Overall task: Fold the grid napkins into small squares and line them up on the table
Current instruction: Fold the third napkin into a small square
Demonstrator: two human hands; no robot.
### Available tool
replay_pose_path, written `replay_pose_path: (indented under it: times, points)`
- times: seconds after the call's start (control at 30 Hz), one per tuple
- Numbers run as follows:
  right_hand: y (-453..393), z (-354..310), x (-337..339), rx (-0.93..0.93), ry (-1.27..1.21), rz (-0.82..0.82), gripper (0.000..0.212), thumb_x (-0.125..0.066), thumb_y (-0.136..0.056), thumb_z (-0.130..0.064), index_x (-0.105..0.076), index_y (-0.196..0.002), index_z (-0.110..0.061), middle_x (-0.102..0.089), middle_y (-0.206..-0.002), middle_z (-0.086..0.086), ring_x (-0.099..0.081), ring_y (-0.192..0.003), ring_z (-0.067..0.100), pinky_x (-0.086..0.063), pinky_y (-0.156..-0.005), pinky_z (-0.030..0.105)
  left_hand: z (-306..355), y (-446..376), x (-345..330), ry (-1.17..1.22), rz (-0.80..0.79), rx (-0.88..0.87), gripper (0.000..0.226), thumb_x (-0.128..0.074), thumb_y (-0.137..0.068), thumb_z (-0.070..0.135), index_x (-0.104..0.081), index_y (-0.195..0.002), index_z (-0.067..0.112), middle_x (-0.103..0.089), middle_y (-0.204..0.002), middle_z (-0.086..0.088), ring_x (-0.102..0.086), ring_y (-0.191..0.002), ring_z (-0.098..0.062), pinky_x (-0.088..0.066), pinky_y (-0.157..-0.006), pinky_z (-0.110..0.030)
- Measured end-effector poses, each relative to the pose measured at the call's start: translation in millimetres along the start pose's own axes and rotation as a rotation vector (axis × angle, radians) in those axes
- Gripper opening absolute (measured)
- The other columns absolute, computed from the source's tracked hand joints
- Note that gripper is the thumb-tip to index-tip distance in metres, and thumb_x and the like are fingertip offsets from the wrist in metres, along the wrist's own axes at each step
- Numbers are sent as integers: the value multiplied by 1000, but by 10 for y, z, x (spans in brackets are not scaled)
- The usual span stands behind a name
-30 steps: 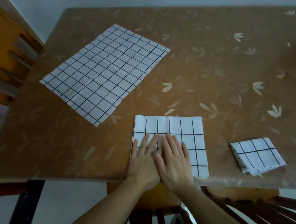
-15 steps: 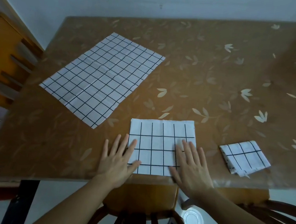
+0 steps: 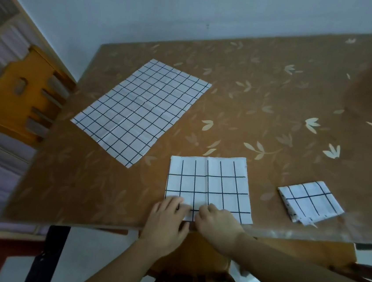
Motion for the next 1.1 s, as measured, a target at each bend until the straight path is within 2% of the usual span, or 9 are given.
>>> replay_pose_path:
  times: [0.17,0.47,0.57,0.63,0.77,0.87,0.93,1.03,1.1]
  points:
    - [-204,-107,55,31,75,-104,28,-40,-98,-1,-51,-124,1,-53,-121,22,-56,-107,36,-50,-77,41,55,-35,30,-10,-15,63,48,-35,-90,51,-41,-134,34,-35,-146,11,-25,-138,-10,-14,-114,-32]
    - [35,353,-71,-63,-96,69,21,-46,-96,-23,-51,-114,-14,-52,-110,6,-60,-93,28,-36,-61,34,25,24,47,39,61,38,47,-47,-81,52,-53,-124,36,-48,-137,14,-33,-137,-11,-19,-117,-39]
    - [238,631,-154,-23,-152,182,13,-55,-83,-26,-56,-95,-22,-57,-92,-1,-63,-73,21,-40,-54,29,13,-30,78,46,163,5,30,-67,-77,34,-66,-107,31,-63,-118,12,-51,-124,-13,-30,-109,-37]
    - [368,743,-220,-95,-129,243,18,-61,-71,-30,-58,-89,-27,-60,-88,-5,-63,-75,17,-49,-63,30,72,-95,133,84,196,17,15,-65,-83,23,-69,-97,27,-68,-101,12,-60,-105,-10,-36,-104,-33]
    - [466,579,-320,-168,-190,267,42,-61,-74,-40,-53,-113,-27,-55,-105,0,-59,-84,21,-49,-71,35,284,-213,246,84,226,-13,17,-52,-85,29,-68,-84,25,-65,-76,12,-59,-78,-10,-43,-93,-35]
    - [448,519,-238,-268,-362,262,34,-59,-84,-39,-56,-114,-25,-51,-111,0,-61,-89,26,-44,-65,34,494,-223,311,182,262,-137,18,-49,-83,32,-64,-79,23,-60,-70,9,-54,-72,-13,-49,-78,-37]
    - [481,618,-222,-312,-436,289,30,-61,-85,-37,-63,-114,-28,-55,-114,-4,-61,-96,23,-46,-67,32,562,-200,378,234,266,-209,19,-52,-82,36,-66,-90,26,-64,-82,11,-56,-80,-11,-49,-78,-33]
    - [628,830,-241,-260,-509,334,33,-65,-85,-32,-66,-118,-30,-62,-118,-10,-62,-101,15,-53,-74,30,479,-192,422,129,20,-198,48,-57,-84,48,-51,-130,34,-54,-129,18,-45,-120,-4,-33,-102,-28]
    - [716,944,-273,-233,-540,301,30,-64,-87,-29,-69,-116,-27,-65,-119,-9,-62,-104,12,-53,-82,28,361,-221,386,47,-37,-171,50,-59,-87,43,-48,-135,34,-48,-139,18,-39,-130,-4,-29,-105,-30]
Point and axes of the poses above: each hand's wrist, its own y-axis away from the middle knuckle, its own x-axis out of the back of the hand, z = x × y, the point moved 1 cm from there along -y, towards the middle knuckle
